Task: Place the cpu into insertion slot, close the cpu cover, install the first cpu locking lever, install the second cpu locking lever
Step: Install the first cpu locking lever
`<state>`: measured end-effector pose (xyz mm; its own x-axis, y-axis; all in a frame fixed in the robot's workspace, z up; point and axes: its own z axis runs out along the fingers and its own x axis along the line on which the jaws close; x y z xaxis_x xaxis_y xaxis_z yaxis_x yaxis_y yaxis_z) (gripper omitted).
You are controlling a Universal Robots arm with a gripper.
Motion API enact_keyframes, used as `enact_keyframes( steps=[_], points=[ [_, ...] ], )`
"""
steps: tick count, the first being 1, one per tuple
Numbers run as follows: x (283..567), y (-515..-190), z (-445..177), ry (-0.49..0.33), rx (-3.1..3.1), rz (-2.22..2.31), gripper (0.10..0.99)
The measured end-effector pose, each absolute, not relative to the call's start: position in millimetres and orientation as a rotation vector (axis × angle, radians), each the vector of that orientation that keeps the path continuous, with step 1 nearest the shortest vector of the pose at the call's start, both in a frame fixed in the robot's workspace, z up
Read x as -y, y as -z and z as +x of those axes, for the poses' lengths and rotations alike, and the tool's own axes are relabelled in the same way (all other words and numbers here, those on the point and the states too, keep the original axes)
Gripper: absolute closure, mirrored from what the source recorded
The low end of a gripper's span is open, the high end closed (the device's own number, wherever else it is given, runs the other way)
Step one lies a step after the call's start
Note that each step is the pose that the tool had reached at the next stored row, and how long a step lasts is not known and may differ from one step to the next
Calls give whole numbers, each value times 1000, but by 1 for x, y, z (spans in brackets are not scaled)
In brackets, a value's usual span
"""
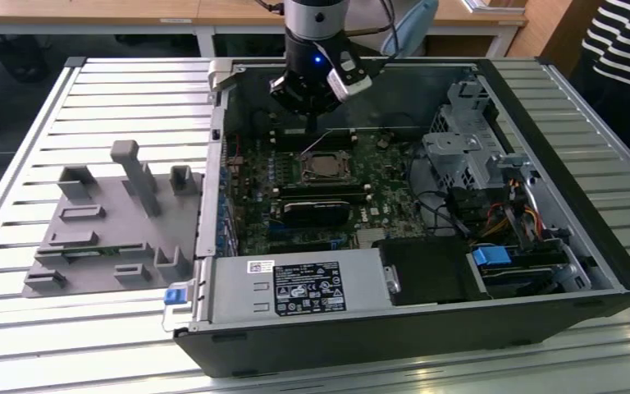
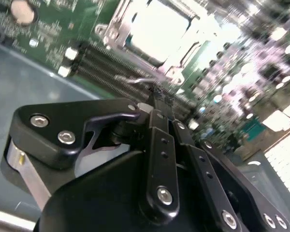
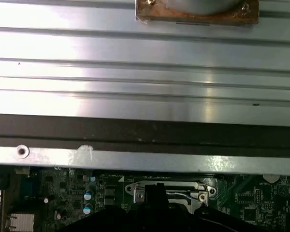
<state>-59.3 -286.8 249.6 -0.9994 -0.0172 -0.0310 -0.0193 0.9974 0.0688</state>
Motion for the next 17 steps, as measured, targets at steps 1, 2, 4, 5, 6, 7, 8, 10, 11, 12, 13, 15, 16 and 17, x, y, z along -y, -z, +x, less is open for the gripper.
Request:
enact_keyframes(
  steps=[1,2,4,5,6,7,8,10,11,12,13,15,16,17],
  points=[
    [287,-249,-59,-121,-3109,-28,980],
    [287,-248,-59,-121,-3108,-28,980],
    [287,-247,-59,-121,-3109,-28,980],
    [287,-246,-58,-121,-3109,-28,980],
    [287,-246,-57,-121,-3109,-28,980],
    [287,-245,-56,-121,-3109,-28,980],
    [287,-244,-55,-121,-3109,-28,980],
    [287,-243,-52,-121,-3109,-28,980],
    [287,-242,-51,-121,-3109,-28,980],
    [287,-241,-50,-121,-3109,-28,980],
    [287,-240,-50,-121,-3109,-28,980],
    [287,-238,-48,-121,-3109,-28,980],
    [287,-237,-47,-121,-3109,-28,980],
    [287,-236,-47,-121,-3109,-28,980]
  ],
)
